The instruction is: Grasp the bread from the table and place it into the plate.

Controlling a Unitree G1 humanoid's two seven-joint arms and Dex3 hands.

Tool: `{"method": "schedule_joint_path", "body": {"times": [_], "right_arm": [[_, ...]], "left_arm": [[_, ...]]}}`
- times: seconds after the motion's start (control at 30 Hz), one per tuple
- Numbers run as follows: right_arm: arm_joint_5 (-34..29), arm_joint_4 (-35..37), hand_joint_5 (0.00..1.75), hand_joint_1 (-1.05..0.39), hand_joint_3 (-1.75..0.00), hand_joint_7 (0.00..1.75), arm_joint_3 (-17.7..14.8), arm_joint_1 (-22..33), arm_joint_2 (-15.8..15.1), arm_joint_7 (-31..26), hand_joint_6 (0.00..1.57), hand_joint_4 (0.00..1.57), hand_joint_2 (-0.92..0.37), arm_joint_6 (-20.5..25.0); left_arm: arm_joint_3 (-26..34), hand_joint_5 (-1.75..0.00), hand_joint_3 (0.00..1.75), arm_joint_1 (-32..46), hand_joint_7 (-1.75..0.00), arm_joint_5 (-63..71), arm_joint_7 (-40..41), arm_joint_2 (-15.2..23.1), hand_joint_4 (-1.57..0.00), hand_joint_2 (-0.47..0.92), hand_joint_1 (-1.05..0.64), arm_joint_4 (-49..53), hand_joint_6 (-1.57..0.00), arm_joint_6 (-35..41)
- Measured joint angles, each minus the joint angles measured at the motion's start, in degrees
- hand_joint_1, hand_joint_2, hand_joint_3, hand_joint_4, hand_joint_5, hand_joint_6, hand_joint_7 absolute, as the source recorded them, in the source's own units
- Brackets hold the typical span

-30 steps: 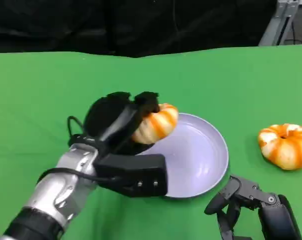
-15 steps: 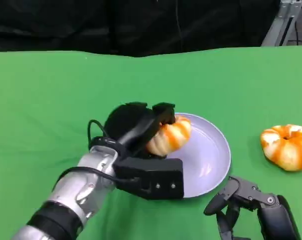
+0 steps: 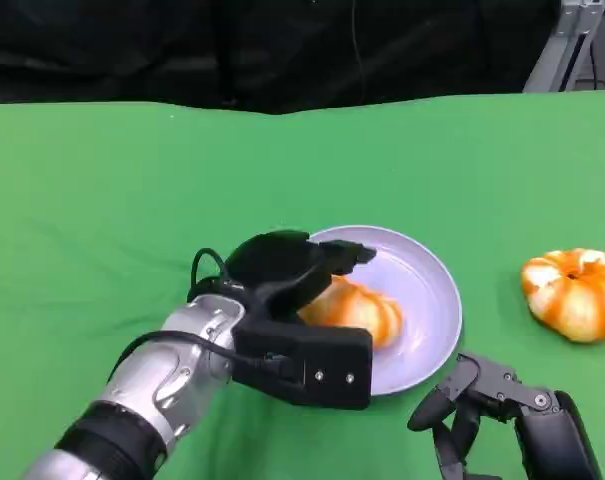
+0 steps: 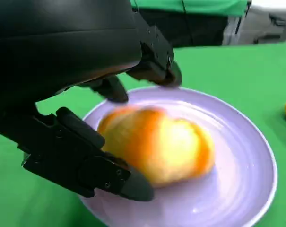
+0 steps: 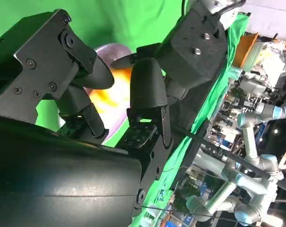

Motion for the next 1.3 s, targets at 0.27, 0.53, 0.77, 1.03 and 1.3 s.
{"method": "schedule_joint_path", "body": {"times": [0.27,0.53,0.77,1.03,1.3], "right_arm": [[0.04,0.15,1.74,0.06,-1.40,1.31,-0.06,-0.27,-0.02,-0.01,0.84,0.91,-0.29,0.00],[0.06,0.44,1.75,0.06,-1.40,1.32,-0.17,-0.63,-0.23,-0.02,0.84,0.90,-0.29,-0.01],[-0.02,0.67,1.72,0.05,-1.37,1.31,-0.29,-0.88,-0.38,-0.18,0.84,0.90,-0.30,-0.17],[-0.09,1.00,1.72,0.03,-1.36,1.30,-0.73,-1.06,-0.67,-0.38,0.84,0.91,-0.30,-0.72],[-0.10,1.68,1.72,0.03,-1.36,1.29,-0.89,-0.77,-0.68,-0.59,0.84,0.90,-0.30,-0.93]], "left_arm": [[0.41,-0.10,0.28,0.08,-0.03,-0.42,-3.24,1.77,-0.03,0.92,-0.94,-4.90,-0.05,1.58],[1.71,-0.12,0.28,1.04,-0.03,-0.74,-3.46,3.60,-0.03,0.92,-0.93,-8.74,-0.06,1.69],[6.07,-0.73,0.17,7.31,-0.14,-6.39,-2.84,5.16,-0.27,0.92,-0.54,-15.85,-0.29,-1.49],[20.31,-0.82,0.07,28.77,-0.17,-30.04,-6.52,7.44,-0.47,0.92,-0.35,-35.97,-0.51,-4.48],[24.81,-1.07,0.17,37.11,-0.39,-40.94,-9.18,5.85,-0.71,0.92,-0.13,-40.66,-0.87,-6.18]]}}
